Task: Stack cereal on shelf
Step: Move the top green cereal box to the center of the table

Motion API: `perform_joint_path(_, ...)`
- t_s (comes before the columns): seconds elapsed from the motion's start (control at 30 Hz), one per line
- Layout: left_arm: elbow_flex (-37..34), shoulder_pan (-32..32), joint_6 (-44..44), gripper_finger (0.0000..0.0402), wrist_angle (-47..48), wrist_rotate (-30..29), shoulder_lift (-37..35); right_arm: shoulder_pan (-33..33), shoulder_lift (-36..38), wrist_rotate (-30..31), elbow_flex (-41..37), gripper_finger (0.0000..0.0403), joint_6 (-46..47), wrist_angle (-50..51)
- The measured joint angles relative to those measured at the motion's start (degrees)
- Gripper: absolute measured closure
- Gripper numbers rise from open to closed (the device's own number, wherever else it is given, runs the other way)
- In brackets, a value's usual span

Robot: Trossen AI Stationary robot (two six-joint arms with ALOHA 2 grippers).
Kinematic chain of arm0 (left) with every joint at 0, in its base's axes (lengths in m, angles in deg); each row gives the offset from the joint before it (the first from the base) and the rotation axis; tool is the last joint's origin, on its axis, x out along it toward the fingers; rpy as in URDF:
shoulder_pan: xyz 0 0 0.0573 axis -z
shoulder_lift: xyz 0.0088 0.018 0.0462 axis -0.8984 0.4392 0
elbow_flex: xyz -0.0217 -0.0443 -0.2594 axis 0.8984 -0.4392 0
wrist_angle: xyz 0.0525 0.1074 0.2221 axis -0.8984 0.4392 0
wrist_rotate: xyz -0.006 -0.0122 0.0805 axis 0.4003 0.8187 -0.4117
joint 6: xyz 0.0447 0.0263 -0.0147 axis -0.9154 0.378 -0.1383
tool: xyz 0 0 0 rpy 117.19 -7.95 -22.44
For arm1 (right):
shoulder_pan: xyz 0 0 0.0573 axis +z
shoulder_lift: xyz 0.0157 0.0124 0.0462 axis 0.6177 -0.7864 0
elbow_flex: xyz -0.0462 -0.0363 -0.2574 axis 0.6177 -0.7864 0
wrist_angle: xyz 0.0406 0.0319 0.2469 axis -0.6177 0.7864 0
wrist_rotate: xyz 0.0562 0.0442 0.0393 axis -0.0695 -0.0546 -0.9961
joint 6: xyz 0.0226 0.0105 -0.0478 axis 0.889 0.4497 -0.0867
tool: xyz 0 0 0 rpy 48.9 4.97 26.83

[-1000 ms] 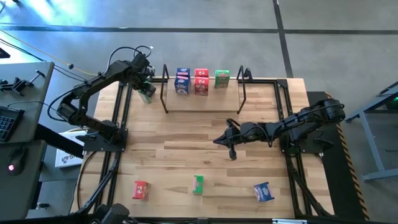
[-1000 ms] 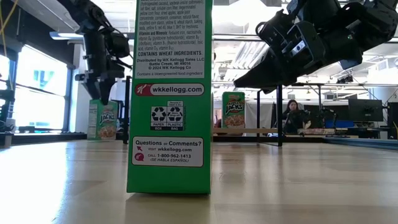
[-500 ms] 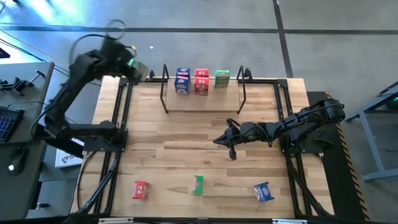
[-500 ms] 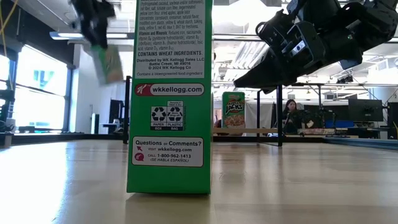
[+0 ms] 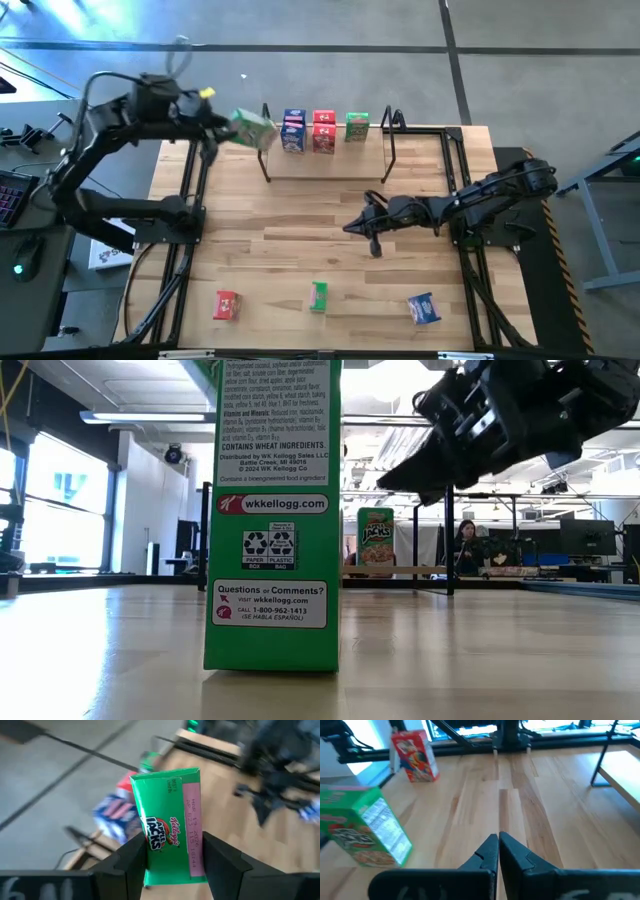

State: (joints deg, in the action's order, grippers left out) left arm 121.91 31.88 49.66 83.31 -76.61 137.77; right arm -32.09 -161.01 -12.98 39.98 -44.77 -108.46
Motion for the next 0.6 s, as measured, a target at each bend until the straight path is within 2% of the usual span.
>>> perform_joint_path(0.23, -0.02, 12.81, -1.59, 0.0244, -4.99, -0.66, 9.31, 3.31, 6.29, 0.44, 0.02, 0.0399, -0.66, 2.28)
perform_joint_path(0.6, -0.02, 20.84, -8.24, 0.0244, -7.36, -0.74, 30.46, 9.84, 14.01, 8.97, 0.04, 0.0399, -3.27, 10.12)
